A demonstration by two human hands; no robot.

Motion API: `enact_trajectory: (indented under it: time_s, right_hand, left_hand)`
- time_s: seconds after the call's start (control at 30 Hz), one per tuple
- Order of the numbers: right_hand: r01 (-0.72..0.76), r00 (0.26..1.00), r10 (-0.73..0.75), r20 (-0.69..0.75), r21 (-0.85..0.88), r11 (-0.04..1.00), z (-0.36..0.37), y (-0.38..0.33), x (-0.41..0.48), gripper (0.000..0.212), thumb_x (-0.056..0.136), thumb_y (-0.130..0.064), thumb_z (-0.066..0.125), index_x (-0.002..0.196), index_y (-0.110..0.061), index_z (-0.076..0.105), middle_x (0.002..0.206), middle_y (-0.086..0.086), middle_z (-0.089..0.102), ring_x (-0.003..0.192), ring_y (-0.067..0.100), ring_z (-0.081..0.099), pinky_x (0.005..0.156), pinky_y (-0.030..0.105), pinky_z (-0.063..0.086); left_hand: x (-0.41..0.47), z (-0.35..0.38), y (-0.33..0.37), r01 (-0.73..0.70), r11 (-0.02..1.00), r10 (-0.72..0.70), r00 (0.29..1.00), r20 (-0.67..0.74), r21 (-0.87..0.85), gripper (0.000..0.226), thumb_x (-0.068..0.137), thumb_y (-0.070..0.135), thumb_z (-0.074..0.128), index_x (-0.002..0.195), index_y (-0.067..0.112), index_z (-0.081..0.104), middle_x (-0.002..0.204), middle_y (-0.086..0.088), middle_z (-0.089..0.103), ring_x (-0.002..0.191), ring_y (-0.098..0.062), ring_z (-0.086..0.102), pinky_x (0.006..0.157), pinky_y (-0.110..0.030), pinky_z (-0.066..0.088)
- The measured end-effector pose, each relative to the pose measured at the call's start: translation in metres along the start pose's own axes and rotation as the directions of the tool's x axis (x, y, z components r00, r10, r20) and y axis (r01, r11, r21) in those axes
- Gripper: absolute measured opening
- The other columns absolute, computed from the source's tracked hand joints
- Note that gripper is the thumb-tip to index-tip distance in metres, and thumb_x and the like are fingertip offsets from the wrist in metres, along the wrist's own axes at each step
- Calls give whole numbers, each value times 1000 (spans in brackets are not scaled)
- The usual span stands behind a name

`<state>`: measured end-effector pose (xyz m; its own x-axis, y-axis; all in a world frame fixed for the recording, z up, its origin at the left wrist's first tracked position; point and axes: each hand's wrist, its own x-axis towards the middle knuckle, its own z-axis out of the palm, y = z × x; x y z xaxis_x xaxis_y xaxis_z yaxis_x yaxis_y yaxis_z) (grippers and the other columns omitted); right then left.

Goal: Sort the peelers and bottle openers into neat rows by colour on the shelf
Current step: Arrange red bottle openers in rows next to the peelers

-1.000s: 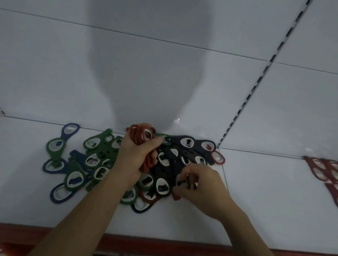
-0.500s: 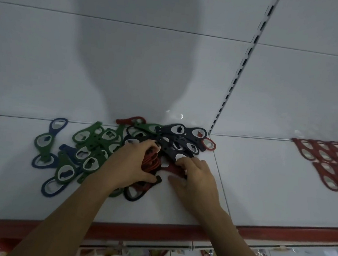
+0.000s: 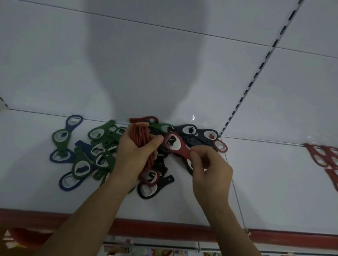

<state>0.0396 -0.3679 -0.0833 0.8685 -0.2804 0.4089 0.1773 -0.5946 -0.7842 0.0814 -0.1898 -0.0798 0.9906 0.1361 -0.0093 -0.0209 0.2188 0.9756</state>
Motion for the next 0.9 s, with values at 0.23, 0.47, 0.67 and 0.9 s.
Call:
enact_trajectory:
  time_s: [0.23, 0.47, 0.67, 0.9]
  right_hand:
    - [-199, 920, 95, 380, 245, 949, 38, -32, 8, 11, 97, -13, 66, 93, -17, 75, 81, -2, 74, 74, 11, 69, 72, 33, 60]
    - [336, 717, -67, 694, -260, 905, 49, -14, 3, 47, 82, -44, 77, 126, -32, 65, 113, -7, 54, 107, 14, 47, 92, 30, 46]
    - [179, 769, -61, 637, -122, 976, 39, -7, 19, 13, 90, -27, 73, 98, -27, 62, 93, -14, 62, 84, 6, 57, 73, 21, 46]
    - [-17, 792, -90, 604, 170, 985, -14, 6, 71, 15, 98, -10, 64, 98, -21, 73, 86, -11, 73, 81, 7, 68, 73, 23, 54]
  left_hand:
    - [7, 4, 7, 57, 972, -80, 993, -92, -228, 36, 81, 1, 80, 109, 16, 64, 91, -4, 70, 79, -17, 69, 72, -35, 56]
    - [16, -22, 19, 131, 897, -181, 980, -79, -422, 36, 91, -4, 67, 117, 19, 59, 76, -5, 70, 61, -18, 67, 58, -36, 59]
    - [22, -24, 22, 239, 872, -243, 969, 47, -427, 48, 73, 10, 76, 117, 21, 60, 79, -4, 68, 63, -17, 63, 55, -33, 56]
    - [37, 4, 29, 324, 937, -300, 939, 169, -134, 29, 95, 7, 64, 122, 14, 57, 97, -14, 67, 77, -28, 73, 62, -40, 61]
